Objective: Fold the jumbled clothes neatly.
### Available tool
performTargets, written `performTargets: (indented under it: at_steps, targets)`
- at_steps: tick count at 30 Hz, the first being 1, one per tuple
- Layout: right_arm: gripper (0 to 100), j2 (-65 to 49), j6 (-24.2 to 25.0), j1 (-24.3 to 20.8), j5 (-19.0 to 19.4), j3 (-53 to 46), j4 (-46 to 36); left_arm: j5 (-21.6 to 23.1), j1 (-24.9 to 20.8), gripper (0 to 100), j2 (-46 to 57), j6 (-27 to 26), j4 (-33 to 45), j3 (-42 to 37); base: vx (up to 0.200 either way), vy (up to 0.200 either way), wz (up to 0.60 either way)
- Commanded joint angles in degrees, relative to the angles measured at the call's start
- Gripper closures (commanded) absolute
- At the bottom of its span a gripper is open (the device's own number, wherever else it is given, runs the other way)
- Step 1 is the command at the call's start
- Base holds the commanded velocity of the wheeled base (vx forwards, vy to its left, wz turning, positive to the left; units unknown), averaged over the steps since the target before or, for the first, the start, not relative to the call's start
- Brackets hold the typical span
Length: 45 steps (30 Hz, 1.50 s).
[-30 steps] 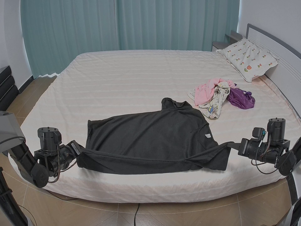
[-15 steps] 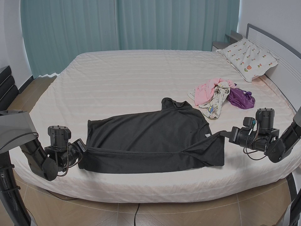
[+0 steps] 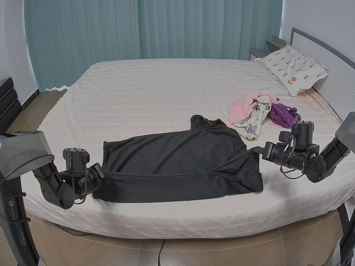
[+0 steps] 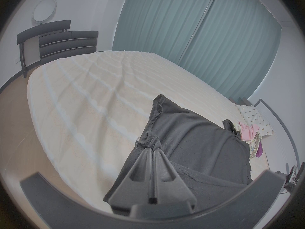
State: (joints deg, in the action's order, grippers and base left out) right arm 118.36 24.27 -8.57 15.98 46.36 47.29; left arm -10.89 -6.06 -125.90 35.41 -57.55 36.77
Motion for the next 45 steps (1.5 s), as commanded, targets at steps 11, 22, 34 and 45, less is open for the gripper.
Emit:
performTargets:
  at_steps: [11, 22, 34, 45]
  targets:
    - [100, 8.0, 0.2, -0.9, -0.2, 7.4, -0.2, -0.1, 0.7, 100, -5.5, -0.1, 7.5, 9.3, 0.0, 0.0, 0.0]
    - [0, 15.4, 0.7, -1.4, -3.5, 12.9, 0.7, -0.1, 0.8, 0, -9.4, 0.1, 8.6, 13.2, 0.0, 0.0, 0.0]
    - [0, 12.3, 16.4, -0.5, -8.2, 13.1, 2.3, 0.3, 4.7, 0, -4.4, 1.1, 8.9, 12.5, 0.0, 0.0, 0.0]
    - [0, 6.4, 39.5, -1.4, -9.6, 1.5, 2.4, 12.7, 5.2, 0, 9.4, 14.1, 9.7, -3.8, 0.018, 0.0, 0.0]
